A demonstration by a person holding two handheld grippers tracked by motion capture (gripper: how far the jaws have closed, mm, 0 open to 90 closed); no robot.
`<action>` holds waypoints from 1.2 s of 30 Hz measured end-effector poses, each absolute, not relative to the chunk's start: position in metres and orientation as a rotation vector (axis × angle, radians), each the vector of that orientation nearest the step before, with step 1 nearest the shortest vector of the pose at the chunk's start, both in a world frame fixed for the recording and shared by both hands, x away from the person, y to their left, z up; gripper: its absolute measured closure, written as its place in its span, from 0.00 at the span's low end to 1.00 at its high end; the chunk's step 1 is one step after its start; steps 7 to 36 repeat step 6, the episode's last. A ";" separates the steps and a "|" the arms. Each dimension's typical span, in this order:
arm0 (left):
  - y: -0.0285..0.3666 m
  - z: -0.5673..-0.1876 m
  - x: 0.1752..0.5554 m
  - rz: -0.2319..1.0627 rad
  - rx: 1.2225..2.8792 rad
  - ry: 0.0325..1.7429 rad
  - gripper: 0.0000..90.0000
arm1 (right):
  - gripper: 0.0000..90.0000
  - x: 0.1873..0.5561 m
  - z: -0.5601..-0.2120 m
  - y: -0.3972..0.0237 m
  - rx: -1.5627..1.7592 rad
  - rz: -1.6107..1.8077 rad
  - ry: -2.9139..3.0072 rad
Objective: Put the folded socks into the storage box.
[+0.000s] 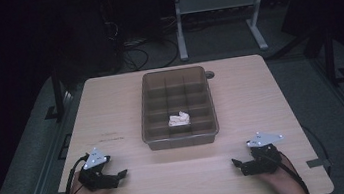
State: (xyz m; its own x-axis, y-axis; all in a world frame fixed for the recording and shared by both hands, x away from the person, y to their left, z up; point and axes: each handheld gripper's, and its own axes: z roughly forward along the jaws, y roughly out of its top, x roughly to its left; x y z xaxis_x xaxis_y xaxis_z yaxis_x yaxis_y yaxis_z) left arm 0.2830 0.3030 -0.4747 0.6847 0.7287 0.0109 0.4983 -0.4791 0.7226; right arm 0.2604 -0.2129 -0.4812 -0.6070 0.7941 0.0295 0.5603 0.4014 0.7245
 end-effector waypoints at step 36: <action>0.303 -0.475 0.283 0.413 2.178 0.939 0.15 | 0.16 0.260 -0.481 -0.213 1.176 1.026 2.343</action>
